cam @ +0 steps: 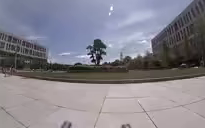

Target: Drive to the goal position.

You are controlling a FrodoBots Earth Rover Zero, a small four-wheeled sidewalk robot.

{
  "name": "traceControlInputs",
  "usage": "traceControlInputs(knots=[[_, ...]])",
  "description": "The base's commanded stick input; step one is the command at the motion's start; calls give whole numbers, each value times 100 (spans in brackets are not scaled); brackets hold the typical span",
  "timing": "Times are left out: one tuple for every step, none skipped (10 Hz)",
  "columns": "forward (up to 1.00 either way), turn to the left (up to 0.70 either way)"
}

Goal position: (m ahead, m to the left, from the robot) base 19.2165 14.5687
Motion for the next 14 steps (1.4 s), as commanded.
traceControlInputs(knots=[[70,35],[70,35],[70,35],[70,35],[70,31],[70,3],[70,2],[70,2],[70,0],[70,0],[70,0],[70,0],[70,0],[70,0]])
